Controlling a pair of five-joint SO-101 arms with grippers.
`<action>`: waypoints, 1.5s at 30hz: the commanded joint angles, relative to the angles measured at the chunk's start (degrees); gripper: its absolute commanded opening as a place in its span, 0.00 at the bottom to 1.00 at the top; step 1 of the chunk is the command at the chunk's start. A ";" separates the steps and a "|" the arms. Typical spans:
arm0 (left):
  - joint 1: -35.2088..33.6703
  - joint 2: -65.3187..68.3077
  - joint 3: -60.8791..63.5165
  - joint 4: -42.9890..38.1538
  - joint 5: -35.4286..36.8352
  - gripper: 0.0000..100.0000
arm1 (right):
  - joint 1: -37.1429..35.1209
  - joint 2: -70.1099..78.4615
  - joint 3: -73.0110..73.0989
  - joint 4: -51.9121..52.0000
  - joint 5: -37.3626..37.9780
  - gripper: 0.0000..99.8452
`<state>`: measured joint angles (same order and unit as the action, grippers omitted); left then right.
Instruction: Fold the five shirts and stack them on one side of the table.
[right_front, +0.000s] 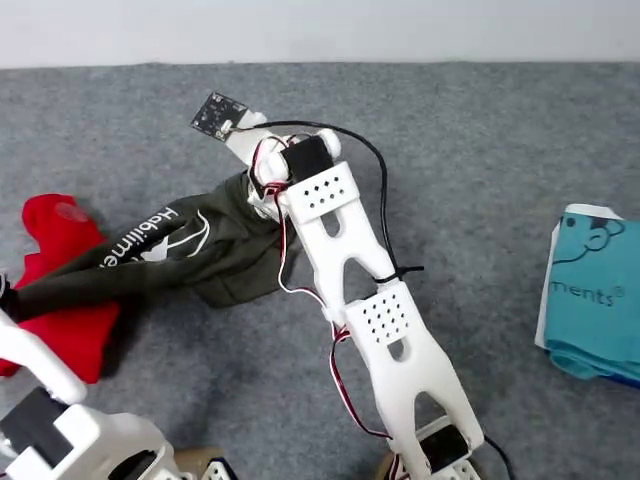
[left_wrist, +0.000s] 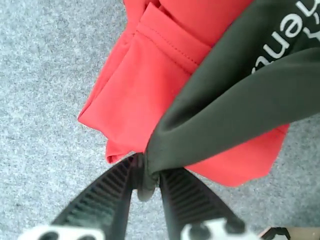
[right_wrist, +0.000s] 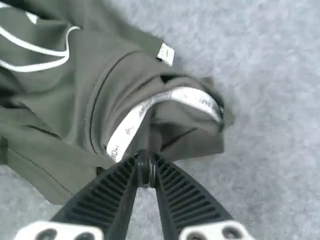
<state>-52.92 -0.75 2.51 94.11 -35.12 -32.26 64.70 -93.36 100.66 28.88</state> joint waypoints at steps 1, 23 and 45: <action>-0.35 -2.73 -0.92 -0.26 -0.26 0.01 | -0.31 -6.99 -1.41 2.42 -2.81 0.01; -2.46 -2.55 -1.01 -1.32 -0.35 0.01 | -14.99 -8.40 37.19 -17.63 -6.15 0.01; -8.00 -2.46 -1.01 -3.43 -0.44 0.01 | -14.99 -7.16 13.36 2.33 -6.51 0.01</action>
<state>-60.57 -0.75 2.51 91.56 -35.12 -49.76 58.55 -77.45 100.04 22.99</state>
